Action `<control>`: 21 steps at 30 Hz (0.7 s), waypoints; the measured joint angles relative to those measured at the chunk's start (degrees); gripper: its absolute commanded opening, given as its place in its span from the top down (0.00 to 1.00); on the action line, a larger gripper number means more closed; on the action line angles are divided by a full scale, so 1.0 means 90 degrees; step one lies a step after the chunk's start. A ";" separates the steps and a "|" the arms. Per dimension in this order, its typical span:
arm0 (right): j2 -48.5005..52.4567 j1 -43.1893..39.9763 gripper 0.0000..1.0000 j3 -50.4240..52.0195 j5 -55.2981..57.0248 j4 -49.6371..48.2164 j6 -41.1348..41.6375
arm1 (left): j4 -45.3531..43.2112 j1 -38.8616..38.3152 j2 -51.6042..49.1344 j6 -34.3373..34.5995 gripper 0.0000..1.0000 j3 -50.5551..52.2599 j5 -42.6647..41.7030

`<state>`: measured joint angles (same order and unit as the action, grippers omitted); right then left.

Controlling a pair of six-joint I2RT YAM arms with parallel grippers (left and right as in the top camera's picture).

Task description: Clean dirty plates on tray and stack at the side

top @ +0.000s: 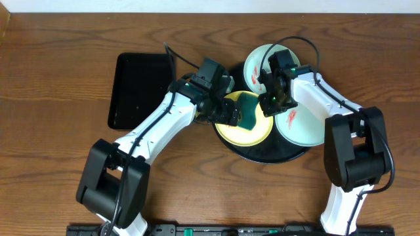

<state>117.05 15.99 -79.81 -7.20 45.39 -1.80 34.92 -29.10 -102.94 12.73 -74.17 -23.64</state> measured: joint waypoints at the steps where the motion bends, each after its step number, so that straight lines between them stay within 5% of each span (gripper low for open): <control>1: 0.0000 0.0000 0.99 0.0000 -0.0010 0.0000 -0.0022 | -0.0092 0.0000 -0.0002 -0.0063 0.14 0.0000 0.0005; 10: 0.0000 0.0053 0.99 0.0000 -0.0017 -0.0002 -0.0223 | -0.0835 -0.0294 -0.0029 -0.0211 0.15 -0.0049 0.0078; 21: 0.0007 0.0255 0.99 0.0000 -0.0194 0.0012 -0.0318 | -0.0969 -0.0656 -0.0678 -0.0041 0.21 -0.0100 0.1311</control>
<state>117.12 18.28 -79.81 -8.95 45.50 -4.67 26.20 -35.00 -109.03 12.36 -75.07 -11.84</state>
